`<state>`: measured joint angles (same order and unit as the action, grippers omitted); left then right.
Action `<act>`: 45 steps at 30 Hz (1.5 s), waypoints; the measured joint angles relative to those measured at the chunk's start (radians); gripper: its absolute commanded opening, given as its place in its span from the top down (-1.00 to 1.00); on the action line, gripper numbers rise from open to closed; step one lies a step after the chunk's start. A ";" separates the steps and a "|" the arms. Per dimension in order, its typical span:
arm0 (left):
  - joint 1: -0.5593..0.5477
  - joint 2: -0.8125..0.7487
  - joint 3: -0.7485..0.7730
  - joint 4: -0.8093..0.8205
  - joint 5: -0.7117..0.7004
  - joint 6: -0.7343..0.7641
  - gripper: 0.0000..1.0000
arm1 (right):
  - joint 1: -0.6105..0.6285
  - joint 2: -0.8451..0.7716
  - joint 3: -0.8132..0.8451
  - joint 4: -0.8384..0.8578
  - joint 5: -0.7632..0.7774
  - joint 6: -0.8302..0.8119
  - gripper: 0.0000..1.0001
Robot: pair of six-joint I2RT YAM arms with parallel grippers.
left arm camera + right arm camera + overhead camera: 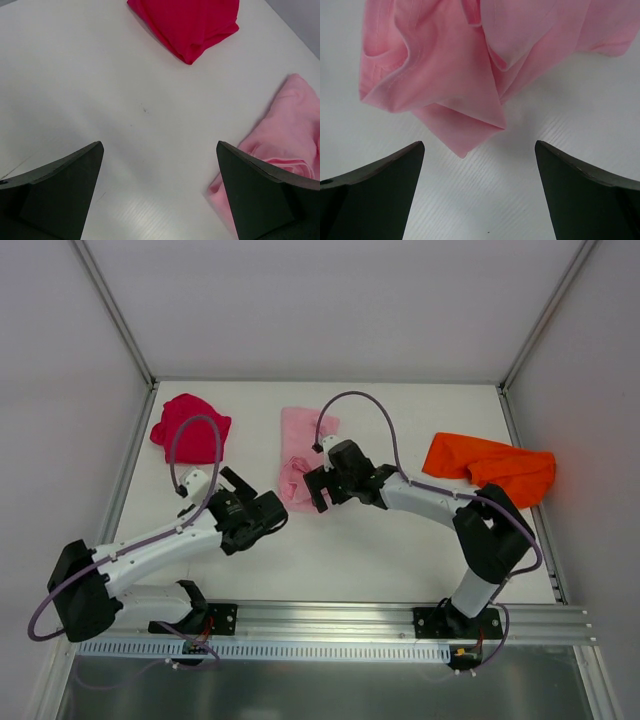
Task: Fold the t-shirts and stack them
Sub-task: Fold the folded rectangular tshirt in 1/3 of the way
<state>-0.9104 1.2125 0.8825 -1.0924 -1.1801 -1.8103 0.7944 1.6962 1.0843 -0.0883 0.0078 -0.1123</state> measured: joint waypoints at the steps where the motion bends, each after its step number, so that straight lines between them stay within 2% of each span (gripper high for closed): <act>1: 0.000 -0.029 -0.015 0.001 0.000 -0.001 -0.98 | 0.000 0.018 0.008 -0.015 -0.012 0.000 -0.99; 7: 0.000 -0.160 -0.138 0.149 0.007 0.122 -0.97 | 0.002 0.063 0.061 -0.060 -0.068 -0.004 -0.99; 11: 0.002 -0.159 -0.202 0.305 0.039 0.243 -0.98 | 0.002 0.072 0.105 -0.077 -0.099 -0.008 -0.99; 15: 0.002 -0.123 -0.234 0.400 0.063 0.285 -0.98 | 0.022 0.099 0.159 -0.109 -0.121 -0.024 -0.99; 28: 0.002 -0.188 -0.290 0.415 0.079 0.277 -0.97 | 0.072 0.288 0.302 -0.201 -0.162 -0.066 -0.99; 35: 0.002 -0.197 -0.298 0.407 0.078 0.278 -0.98 | 0.072 0.304 0.329 -0.205 -0.138 -0.076 -0.99; 45: 0.002 -0.197 -0.364 0.517 0.103 0.341 -0.97 | 0.077 0.285 0.273 -0.121 -0.030 -0.077 -0.99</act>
<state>-0.9081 1.0157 0.5182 -0.5751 -1.0771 -1.4696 0.8715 1.9812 1.3575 -0.2089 -0.0223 -0.1890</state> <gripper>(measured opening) 0.989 0.994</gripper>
